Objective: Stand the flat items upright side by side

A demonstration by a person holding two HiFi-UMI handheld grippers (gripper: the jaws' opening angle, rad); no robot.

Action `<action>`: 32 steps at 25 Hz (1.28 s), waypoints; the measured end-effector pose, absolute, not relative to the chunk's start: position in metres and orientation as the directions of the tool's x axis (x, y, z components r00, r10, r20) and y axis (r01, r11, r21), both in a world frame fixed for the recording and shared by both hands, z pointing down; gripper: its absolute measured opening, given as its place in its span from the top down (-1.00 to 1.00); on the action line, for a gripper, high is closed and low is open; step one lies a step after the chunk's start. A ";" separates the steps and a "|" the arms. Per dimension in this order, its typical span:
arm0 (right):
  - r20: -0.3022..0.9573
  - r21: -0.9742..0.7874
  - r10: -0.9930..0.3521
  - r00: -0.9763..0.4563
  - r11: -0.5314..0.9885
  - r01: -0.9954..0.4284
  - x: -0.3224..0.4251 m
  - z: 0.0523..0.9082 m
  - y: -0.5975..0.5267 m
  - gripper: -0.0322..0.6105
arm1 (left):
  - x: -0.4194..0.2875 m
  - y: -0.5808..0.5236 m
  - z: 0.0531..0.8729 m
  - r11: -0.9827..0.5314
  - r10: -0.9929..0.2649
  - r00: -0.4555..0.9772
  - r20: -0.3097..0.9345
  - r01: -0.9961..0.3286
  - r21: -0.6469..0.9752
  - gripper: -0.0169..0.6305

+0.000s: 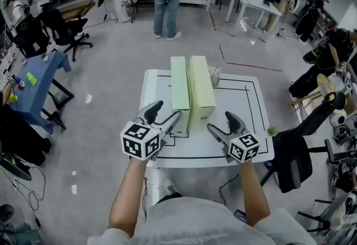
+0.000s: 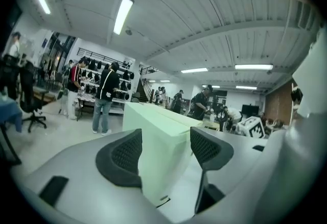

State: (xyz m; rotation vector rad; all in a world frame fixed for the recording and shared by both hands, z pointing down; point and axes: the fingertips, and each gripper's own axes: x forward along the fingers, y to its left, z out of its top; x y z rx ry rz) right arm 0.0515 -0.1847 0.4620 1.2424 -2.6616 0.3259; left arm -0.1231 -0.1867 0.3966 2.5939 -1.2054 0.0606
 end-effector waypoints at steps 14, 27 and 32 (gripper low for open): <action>0.236 0.133 -0.821 -0.520 0.558 -0.819 0.127 0.376 -0.038 0.81 | -0.072 -0.032 0.397 -0.526 -0.839 0.510 0.191 -0.849 -0.046 0.85; 0.168 0.171 -0.789 -0.591 0.614 -0.771 0.147 0.316 0.060 0.81 | -0.038 0.069 0.338 -0.527 -0.848 0.526 0.060 -0.828 -0.192 0.88; 0.196 0.200 -0.774 -0.602 0.632 -0.748 0.146 0.322 0.075 0.81 | -0.031 0.091 0.334 -0.528 -0.847 0.528 0.056 -0.826 -0.196 0.88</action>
